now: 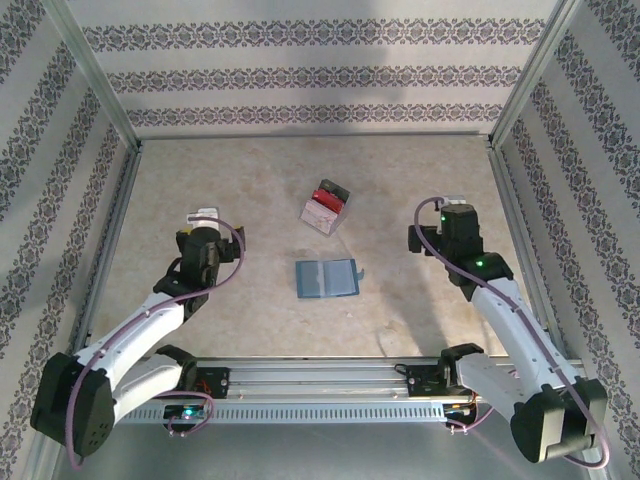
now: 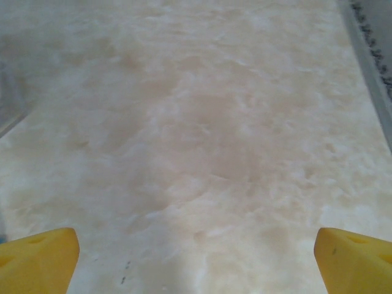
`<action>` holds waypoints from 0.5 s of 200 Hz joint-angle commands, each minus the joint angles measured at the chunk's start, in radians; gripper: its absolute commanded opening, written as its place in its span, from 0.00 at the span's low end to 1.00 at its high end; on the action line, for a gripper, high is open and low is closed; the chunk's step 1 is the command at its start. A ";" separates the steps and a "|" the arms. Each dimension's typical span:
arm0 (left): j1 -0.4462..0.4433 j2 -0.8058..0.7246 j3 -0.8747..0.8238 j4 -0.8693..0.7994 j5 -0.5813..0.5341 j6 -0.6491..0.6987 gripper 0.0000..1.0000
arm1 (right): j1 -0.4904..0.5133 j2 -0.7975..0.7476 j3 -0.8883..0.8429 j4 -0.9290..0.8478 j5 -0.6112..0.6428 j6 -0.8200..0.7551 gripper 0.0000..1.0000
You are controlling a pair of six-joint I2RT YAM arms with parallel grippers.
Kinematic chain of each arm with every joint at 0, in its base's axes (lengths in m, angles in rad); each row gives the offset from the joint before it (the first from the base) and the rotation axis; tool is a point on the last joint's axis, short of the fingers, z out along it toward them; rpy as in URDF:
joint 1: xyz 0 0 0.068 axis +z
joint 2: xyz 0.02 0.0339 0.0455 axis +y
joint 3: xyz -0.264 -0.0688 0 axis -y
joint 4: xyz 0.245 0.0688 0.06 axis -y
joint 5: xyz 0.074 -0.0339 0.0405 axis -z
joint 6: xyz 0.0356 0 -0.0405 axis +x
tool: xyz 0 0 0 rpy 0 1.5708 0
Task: Take the credit cards out of the card holder
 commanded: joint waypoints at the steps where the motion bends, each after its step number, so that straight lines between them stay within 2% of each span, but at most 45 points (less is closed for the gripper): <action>1: 0.080 0.016 -0.056 0.244 0.040 0.150 0.99 | -0.054 -0.024 -0.053 0.080 0.044 0.048 0.98; 35: 0.221 0.116 -0.109 0.436 0.189 0.146 0.99 | -0.120 -0.081 -0.159 0.225 0.065 0.102 0.98; 62: 0.265 0.213 -0.132 0.573 0.235 0.193 0.99 | -0.124 -0.138 -0.266 0.390 0.077 0.061 0.98; 100: 0.314 0.353 -0.174 0.776 0.321 0.180 0.99 | -0.125 -0.158 -0.394 0.641 0.070 -0.035 0.98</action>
